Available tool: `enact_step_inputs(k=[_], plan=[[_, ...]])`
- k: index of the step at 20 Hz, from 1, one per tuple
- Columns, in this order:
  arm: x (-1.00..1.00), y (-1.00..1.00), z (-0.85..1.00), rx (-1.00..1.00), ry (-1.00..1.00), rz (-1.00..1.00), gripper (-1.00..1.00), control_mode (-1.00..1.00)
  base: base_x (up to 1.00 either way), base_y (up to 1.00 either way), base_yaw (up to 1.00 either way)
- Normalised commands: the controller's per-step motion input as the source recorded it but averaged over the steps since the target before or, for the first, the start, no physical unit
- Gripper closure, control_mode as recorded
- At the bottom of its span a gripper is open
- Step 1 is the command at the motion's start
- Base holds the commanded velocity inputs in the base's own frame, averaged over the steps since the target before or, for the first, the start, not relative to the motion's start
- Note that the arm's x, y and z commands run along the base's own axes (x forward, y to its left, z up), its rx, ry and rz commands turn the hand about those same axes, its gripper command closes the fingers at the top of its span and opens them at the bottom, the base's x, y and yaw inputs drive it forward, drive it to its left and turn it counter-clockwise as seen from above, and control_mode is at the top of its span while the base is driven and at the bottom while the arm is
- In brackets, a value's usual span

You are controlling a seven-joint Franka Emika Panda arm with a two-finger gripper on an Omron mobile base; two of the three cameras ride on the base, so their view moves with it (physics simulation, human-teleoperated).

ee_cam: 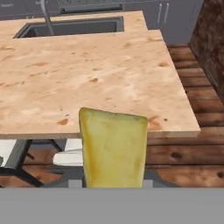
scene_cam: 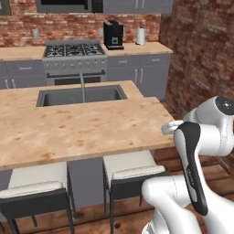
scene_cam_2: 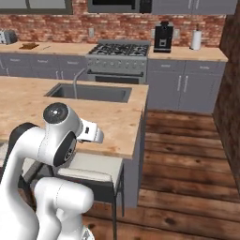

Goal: Retrieve the sausage and cheese from the fridge and place them on the cutting board on the counter.

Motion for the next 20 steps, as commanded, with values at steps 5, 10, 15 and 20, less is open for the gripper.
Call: enact_step_inputs(k=[5, 10, 15, 20], plan=[[0.00, 0.00, 0.00, 0.00, 0.00, 0.00, 1.00, 1.00, 0.31, -0.72, 0.00], [0.00, 0.00, 0.00, 0.00, 0.00, 0.00, 1.00, 1.00, 0.33, -0.70, 0.00], [0.00, 0.00, 0.00, 0.00, 0.00, 0.00, 1.00, 1.00, 0.50, -0.60, 0.00], [0.00, 0.00, 0.00, 0.00, 0.00, 0.00, 1.00, 1.00, 0.62, -0.51, 0.00]])
